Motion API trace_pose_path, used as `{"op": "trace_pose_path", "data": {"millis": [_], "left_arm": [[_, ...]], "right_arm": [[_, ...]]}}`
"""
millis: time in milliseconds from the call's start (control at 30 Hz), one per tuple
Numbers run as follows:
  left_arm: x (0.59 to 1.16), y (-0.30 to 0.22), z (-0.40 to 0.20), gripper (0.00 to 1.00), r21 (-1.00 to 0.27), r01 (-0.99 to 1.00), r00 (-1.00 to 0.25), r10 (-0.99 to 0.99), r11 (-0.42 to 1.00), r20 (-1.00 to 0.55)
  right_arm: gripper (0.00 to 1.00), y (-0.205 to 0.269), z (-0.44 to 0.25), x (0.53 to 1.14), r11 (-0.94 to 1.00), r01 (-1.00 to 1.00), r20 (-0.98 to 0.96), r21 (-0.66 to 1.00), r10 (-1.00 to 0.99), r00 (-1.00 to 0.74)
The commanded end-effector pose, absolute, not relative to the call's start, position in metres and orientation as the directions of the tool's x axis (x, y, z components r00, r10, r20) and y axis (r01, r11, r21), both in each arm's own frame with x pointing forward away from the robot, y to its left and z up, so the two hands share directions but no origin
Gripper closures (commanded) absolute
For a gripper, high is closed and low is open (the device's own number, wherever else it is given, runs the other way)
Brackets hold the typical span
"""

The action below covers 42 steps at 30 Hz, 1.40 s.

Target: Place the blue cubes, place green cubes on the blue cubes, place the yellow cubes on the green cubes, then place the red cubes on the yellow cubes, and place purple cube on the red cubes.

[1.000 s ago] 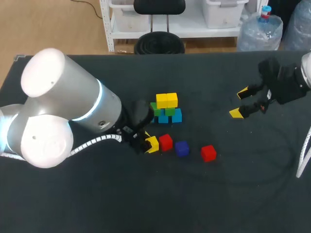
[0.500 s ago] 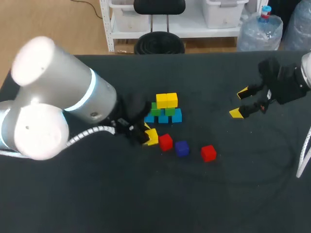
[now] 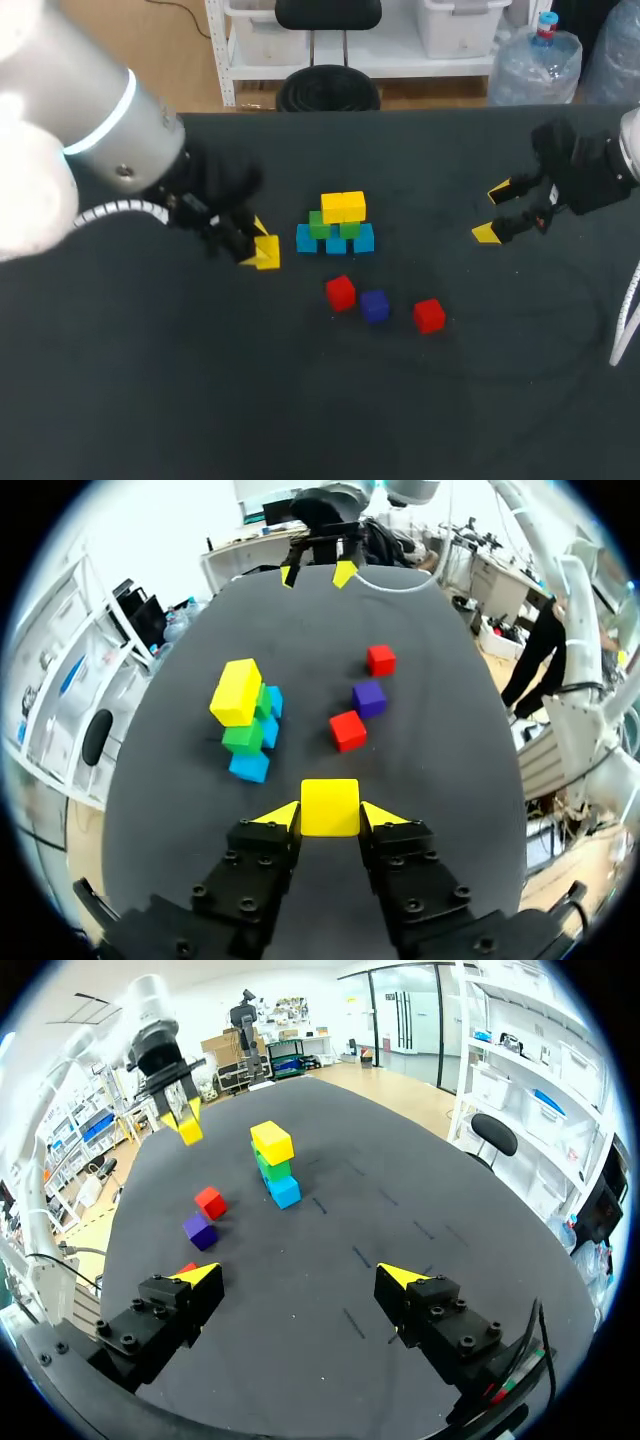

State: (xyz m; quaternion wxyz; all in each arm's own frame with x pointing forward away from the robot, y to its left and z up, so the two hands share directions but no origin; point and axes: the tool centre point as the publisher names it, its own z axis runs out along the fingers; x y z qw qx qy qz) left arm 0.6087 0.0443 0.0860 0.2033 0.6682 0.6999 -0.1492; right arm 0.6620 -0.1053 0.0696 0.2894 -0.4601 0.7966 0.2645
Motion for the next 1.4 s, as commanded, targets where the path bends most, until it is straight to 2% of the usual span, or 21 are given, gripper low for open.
{"op": "trace_pose_path", "data": {"millis": [33,1400], "left_arm": [[0.617,0.046,0.099,1.0,0.057,0.998,-0.002,0.879,0.033,-0.476],[0.699,0.027,0.072,1.0,0.11,0.992,0.004,0.881,0.055,-0.474]], "right_arm": [[0.0,-0.105,0.069,0.663,0.435,-0.887,-0.707,0.155,-0.578,-0.408],[0.0,-0.105,0.069,0.663,0.435,-0.887,-0.707,0.155,-0.578,-0.408]]}}
